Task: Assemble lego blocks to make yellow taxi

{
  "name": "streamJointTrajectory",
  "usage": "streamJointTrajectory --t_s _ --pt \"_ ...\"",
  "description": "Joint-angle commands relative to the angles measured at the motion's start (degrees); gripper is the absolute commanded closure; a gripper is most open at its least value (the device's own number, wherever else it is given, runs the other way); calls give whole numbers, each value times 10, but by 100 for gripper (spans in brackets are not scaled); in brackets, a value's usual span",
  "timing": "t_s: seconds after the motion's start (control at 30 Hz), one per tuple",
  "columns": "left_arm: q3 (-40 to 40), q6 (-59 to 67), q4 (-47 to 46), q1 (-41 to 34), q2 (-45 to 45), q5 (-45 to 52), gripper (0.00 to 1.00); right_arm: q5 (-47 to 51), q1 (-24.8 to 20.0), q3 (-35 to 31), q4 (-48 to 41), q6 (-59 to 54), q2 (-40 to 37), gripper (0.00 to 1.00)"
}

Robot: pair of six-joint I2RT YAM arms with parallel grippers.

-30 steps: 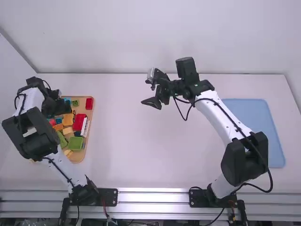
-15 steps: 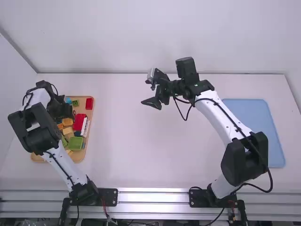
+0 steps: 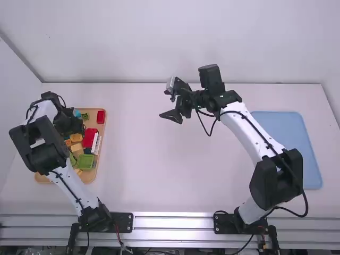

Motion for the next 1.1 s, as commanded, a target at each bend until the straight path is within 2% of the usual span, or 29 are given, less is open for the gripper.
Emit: streamJointTrajectory --t_s 0.0,0.1,0.2,0.67,1.0,1.07 --pt "-7 4 -8 1 3 13 25 -3 0 16 -1 1 5 2" --pt "-8 -12 -12 3 3 16 25 -3 0 16 -1 1 5 2" --pt "-12 -36 -4 1 3 -9 31 -3 0 16 -1 1 5 2" --pt "-34 9 25 5 3 0 34 -3 0 16 -2 1 5 2" --pt "-63 7 67 2 3 7 31 -3 0 16 0 1 5 2" --pt "-63 4 71 2 3 7 28 -3 0 16 0 1 5 2"
